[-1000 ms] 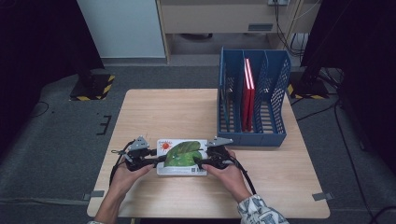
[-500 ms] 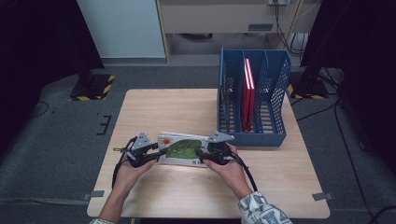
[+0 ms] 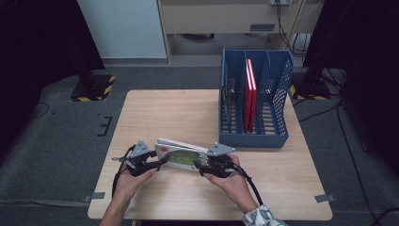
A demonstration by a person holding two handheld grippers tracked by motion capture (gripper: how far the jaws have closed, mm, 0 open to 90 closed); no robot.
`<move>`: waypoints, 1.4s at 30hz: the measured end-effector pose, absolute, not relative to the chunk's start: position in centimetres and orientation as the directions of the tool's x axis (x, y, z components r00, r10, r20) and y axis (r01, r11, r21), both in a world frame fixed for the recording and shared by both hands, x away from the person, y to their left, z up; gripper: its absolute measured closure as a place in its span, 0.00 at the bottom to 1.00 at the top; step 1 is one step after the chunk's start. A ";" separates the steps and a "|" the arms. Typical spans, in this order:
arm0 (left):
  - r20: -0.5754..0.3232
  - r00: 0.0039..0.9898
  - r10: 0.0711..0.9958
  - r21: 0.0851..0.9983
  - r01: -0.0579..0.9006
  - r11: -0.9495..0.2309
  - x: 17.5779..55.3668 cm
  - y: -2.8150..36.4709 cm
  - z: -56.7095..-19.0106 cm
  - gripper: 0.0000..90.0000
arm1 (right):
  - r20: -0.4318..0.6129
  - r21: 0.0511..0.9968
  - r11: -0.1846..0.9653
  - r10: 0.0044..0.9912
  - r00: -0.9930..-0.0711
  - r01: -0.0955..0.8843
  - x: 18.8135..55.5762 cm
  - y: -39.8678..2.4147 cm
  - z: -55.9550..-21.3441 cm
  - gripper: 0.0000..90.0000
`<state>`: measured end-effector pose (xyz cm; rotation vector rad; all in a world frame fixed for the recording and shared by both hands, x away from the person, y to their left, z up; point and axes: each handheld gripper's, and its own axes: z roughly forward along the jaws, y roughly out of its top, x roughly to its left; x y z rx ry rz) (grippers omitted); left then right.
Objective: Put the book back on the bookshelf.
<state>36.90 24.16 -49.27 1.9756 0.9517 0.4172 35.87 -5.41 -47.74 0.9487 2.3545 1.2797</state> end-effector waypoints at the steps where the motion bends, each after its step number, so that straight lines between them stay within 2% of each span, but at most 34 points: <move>1: -0.077 0.643 0.762 0.828 0.467 -0.310 37.0 24.2 -49.3 0.54 | 0.051 0.827 0.388 0.669 -0.741 0.407 35.8 -5.4 -47.7 0.49; 16: -0.077 0.610 0.789 0.816 0.493 -0.302 37.4 24.8 -49.8 0.47 | 0.061 0.825 0.411 0.618 -0.784 0.388 35.5 -4.3 -47.3 0.56; 23: -0.095 0.602 0.793 0.816 0.503 -0.284 37.4 25.0 -49.8 0.43 | 0.079 0.820 0.423 0.584 -0.808 0.386 36.0 -3.8 -47.0 0.48; 29: -0.117 0.577 0.808 0.790 0.547 -0.276 37.3 25.1 -50.2 0.36 | 0.096 0.825 0.416 0.564 -0.820 0.383 36.7 -3.4 -46.5 0.38; 32: -0.121 0.572 0.811 0.787 0.553 -0.272 37.3 25.2 -50.1 0.30 | 0.109 0.826 0.412 0.554 -0.826 0.385 36.9 -3.3 -46.6 0.39; 36: -0.127 0.568 0.813 0.787 0.557 -0.266 37.2 25.1 -50.2 0.28 | 0.101 0.821 0.425 0.547 -0.831 0.380 37.1 -3.1 -46.5 0.41; 37: -0.130 0.561 0.818 0.781 0.566 -0.264 37.2 25.2 -50.2 0.23 | 0.097 0.819 0.431 0.545 -0.833 0.377 37.4 -3.0 -46.4 0.43; 42: -0.121 0.528 0.840 0.769 0.585 -0.257 36.8 25.4 -50.4 0.12 | 0.099 0.817 0.438 0.533 -0.840 0.375 38.0 -2.6 -46.4 0.47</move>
